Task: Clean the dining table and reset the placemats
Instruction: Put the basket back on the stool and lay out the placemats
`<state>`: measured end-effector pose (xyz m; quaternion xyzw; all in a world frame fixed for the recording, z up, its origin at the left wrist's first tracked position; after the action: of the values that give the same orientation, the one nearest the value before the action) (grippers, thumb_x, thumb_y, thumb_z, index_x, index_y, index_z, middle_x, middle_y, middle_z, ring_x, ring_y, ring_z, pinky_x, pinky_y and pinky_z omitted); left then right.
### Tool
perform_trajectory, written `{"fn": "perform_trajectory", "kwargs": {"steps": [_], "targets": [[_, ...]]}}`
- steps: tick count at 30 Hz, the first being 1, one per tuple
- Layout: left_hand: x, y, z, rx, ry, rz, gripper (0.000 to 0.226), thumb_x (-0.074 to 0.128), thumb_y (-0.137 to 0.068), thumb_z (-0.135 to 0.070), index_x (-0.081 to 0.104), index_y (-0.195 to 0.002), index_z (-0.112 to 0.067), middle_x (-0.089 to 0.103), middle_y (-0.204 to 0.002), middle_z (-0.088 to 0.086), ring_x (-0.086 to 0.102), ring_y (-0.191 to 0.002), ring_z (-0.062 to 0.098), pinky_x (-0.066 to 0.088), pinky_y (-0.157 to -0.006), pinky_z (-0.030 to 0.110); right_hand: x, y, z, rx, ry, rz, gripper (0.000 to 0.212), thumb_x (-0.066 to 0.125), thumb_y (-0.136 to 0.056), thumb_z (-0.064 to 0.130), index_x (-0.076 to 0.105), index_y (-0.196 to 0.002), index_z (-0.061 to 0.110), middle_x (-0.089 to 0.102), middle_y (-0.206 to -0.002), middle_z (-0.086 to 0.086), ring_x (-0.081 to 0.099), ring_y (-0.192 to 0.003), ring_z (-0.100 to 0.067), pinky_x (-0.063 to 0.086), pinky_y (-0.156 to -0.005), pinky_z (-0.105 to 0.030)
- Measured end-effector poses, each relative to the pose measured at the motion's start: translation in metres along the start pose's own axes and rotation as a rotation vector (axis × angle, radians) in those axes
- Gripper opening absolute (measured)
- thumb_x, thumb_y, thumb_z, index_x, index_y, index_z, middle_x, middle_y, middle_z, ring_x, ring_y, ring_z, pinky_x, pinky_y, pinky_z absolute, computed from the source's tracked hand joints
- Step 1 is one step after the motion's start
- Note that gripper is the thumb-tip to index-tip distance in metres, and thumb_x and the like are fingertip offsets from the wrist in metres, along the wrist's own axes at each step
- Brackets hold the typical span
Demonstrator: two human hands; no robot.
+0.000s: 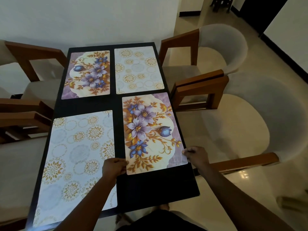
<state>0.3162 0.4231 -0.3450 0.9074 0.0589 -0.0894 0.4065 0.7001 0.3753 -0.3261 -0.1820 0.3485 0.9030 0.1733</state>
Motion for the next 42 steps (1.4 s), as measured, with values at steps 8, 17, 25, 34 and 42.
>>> {"fn": "perform_trajectory", "kwargs": {"steps": [8,17,25,34,42], "targets": [[-0.003,-0.004,0.002,-0.037,0.013,0.006,0.013,0.083,-0.085,0.005,0.075,-0.095,0.008,0.080,-0.089,0.023,0.079,-0.089,0.040,0.067,-0.075,0.041,0.007,-0.010,-0.003,0.007,0.080,-0.030,0.012,0.083,-0.089,0.028,0.077,-0.079,0.025,0.075,-0.087,0.006,0.071,-0.085,-0.016,0.060,-0.083,-0.035],[-0.002,-0.002,0.000,-0.048,0.028,-0.010,0.009,0.078,-0.087,0.009,0.073,-0.095,0.010,0.079,-0.089,0.025,0.079,-0.076,0.034,0.066,-0.057,0.033,0.010,-0.011,-0.004,-0.005,0.094,-0.037,0.012,0.083,-0.089,0.024,0.076,-0.079,0.022,0.074,-0.084,0.006,0.069,-0.084,-0.015,0.050,-0.077,-0.027],[-0.002,-0.008,0.006,-0.056,0.046,-0.051,0.008,0.078,-0.087,0.009,0.073,-0.093,0.010,0.079,-0.091,0.026,0.080,-0.082,0.040,0.068,-0.072,0.044,0.012,-0.013,-0.006,-0.008,0.130,-0.032,0.012,0.082,-0.090,0.025,0.078,-0.084,0.015,0.075,-0.086,0.001,0.068,-0.083,-0.014,0.048,-0.072,-0.026],[0.001,-0.010,0.012,-0.041,0.063,-0.099,0.003,0.074,-0.089,0.007,0.073,-0.090,0.005,0.079,-0.090,0.024,0.079,-0.086,0.041,0.064,-0.088,0.054,0.011,-0.014,-0.006,-0.027,0.102,-0.025,0.011,0.083,-0.088,0.023,0.078,-0.084,0.014,0.074,-0.086,0.000,0.068,-0.083,-0.016,0.052,-0.080,-0.029],[0.001,-0.008,0.012,-0.031,0.053,-0.121,0.002,0.074,-0.090,0.006,0.074,-0.092,0.005,0.079,-0.091,0.025,0.079,-0.087,0.041,0.064,-0.088,0.055,0.011,-0.013,-0.005,-0.039,0.126,-0.011,0.012,0.081,-0.090,0.021,0.078,-0.087,0.010,0.074,-0.087,-0.002,0.065,-0.081,-0.015,0.046,-0.079,-0.027]]}}
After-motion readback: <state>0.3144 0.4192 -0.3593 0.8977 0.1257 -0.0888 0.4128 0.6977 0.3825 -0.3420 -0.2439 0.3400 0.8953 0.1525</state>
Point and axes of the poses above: each hand's wrist, its own y-axis away from the middle knuckle, its own x-axis out of the palm, z = x × y, the point moved 5 cm from there along -y, towards the middle knuckle
